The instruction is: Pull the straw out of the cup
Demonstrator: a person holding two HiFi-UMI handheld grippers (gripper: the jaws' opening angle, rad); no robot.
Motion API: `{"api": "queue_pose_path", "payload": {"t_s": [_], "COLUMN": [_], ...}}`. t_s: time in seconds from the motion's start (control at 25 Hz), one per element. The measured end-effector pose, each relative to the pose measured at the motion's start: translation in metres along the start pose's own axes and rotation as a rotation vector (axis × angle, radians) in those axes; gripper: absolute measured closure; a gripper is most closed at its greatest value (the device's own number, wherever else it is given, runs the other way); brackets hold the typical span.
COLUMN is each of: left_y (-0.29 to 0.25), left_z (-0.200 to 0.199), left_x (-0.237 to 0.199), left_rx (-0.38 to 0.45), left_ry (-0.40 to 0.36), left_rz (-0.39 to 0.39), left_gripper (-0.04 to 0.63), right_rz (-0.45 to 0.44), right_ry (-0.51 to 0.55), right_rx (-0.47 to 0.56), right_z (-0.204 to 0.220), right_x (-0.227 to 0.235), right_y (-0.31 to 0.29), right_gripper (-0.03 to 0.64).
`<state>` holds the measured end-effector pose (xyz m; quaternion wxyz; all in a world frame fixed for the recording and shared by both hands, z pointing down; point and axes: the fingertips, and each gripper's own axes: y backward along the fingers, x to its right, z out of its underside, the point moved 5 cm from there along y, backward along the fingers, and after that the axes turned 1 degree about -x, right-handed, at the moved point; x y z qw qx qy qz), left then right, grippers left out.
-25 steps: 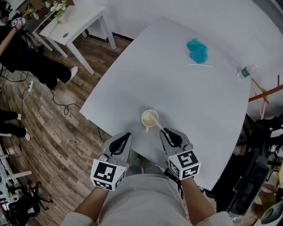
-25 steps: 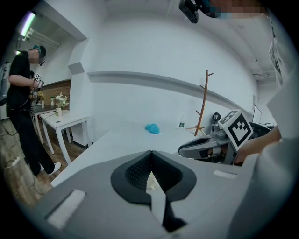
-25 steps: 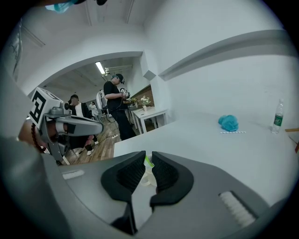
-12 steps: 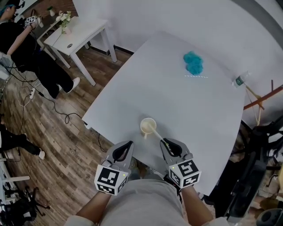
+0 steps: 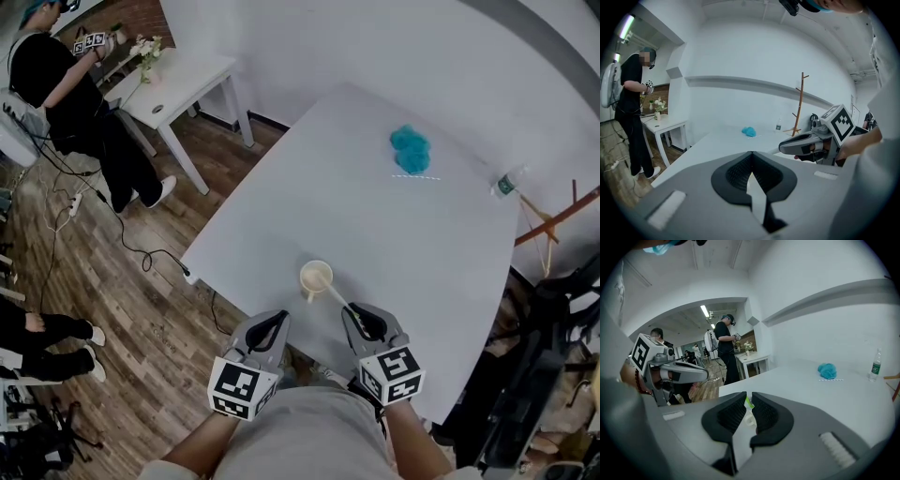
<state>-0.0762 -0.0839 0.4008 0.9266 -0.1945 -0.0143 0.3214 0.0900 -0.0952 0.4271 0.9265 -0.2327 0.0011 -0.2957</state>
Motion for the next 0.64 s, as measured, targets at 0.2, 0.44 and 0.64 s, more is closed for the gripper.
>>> {"api": "queue_pose_path", "payload": {"t_s": [0.2,0.44,0.64], "left_y": [0.0028,0.0059,0.0095], "left_z": [-0.0005,-0.0036,-0.0044], "left_x": [0.0008,-0.0019,-0.0047], "left_rx": [0.009,0.017,0.017], "left_ry": [-0.001,-0.004,-0.001], "left_rz": [-0.005,-0.008,-0.008], "left_gripper": [0.575,0.575,0.575], "right_rz": [0.001,0.003,0.003], "right_ry": [0.001,-0.004,-0.004], "right_rx": [0.002,0.008,0.011], "right_z": [0.0011,-0.0009,-0.0037], "right_x": [-0.001,-0.0038,-0.0089], "right_y": [0.0005,0.0003,-0.0001], "right_gripper": [0.574,0.574,0.574]}}
